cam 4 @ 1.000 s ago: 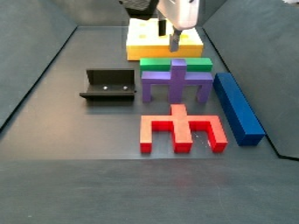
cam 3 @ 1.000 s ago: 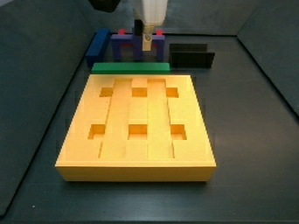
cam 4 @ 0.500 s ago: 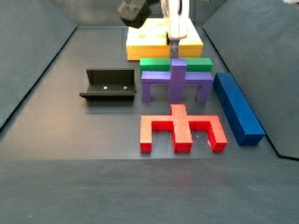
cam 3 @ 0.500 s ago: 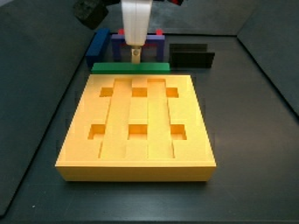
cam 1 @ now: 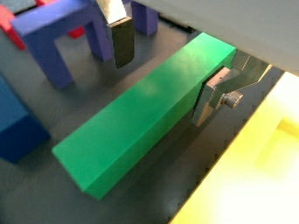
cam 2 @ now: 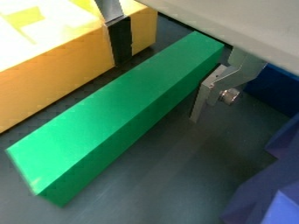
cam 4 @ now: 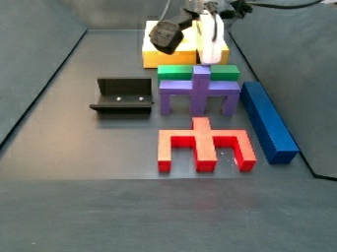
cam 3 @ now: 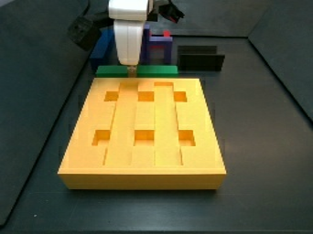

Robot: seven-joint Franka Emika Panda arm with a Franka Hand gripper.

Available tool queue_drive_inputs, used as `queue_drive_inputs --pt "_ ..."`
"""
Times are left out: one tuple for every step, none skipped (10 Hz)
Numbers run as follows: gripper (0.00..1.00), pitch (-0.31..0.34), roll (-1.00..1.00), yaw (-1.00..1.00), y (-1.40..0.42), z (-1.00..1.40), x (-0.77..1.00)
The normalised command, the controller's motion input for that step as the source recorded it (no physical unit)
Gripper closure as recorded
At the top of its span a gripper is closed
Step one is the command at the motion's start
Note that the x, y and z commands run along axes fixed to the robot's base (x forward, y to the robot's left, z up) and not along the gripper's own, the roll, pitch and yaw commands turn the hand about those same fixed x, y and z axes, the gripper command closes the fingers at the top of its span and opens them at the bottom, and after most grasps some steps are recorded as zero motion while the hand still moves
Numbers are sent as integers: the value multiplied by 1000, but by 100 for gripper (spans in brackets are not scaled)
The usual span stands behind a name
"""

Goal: Pick up the green object. Move up. Move to above the board. Insert the green object.
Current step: Pick up the green object.

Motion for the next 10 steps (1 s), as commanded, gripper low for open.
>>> queue_drive_inputs --pt "0 -71 -36 0 0 -209 -103" --pt "0 0 0 -26 0 -263 0" --pt "0 0 0 0 0 -243 77" --pt "0 0 0 0 0 -143 303" --pt "0 0 0 0 0 -140 243" --pt "0 7 0 0 0 -31 169" --pt "0 19 0 -11 0 0 157" --pt "0 0 0 -66 0 0 0" --pt "0 0 10 -163 -17 0 0" --pt "0 23 59 -189 -34 0 0"
